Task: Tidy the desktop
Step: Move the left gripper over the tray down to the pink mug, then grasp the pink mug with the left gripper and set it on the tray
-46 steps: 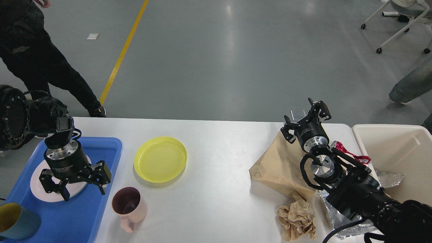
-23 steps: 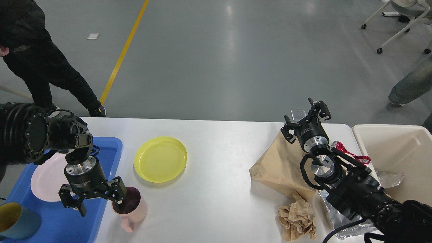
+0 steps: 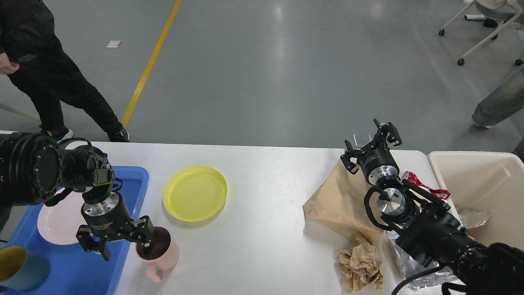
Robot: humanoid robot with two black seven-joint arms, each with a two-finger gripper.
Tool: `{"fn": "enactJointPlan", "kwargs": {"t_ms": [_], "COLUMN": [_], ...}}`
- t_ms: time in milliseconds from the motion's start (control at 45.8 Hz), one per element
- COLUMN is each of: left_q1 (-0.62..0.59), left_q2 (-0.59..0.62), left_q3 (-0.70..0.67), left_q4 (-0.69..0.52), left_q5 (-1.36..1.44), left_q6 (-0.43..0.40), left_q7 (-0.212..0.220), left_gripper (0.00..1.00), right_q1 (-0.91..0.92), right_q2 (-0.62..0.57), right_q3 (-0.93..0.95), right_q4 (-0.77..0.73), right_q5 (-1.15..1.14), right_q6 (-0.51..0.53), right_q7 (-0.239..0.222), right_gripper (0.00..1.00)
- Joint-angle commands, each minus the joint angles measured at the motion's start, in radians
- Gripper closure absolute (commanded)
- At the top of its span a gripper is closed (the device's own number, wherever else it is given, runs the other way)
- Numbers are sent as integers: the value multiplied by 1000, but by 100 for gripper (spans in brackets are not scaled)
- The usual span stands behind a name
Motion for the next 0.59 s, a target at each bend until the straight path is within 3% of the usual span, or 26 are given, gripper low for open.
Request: {"fn": "enactJointPlan", "kwargs": {"t_ms": [0, 568], "left_q1": [5, 33], "left_q2": [-2, 1], "left_q3": [2, -37], "left_q4": [4, 18], "left_q5": [-3, -14], "left_q6": [11, 4], "left_q7": [2, 6], "left_gripper": [30, 86], "right_q1": [0, 0], "right_q2": [0, 0], "right_q3": [0, 0], "right_q4": [0, -1], "right_q5": [0, 0], "right_q6": [0, 0], "right_q7": [0, 0], "right_gripper": [0, 0]}}
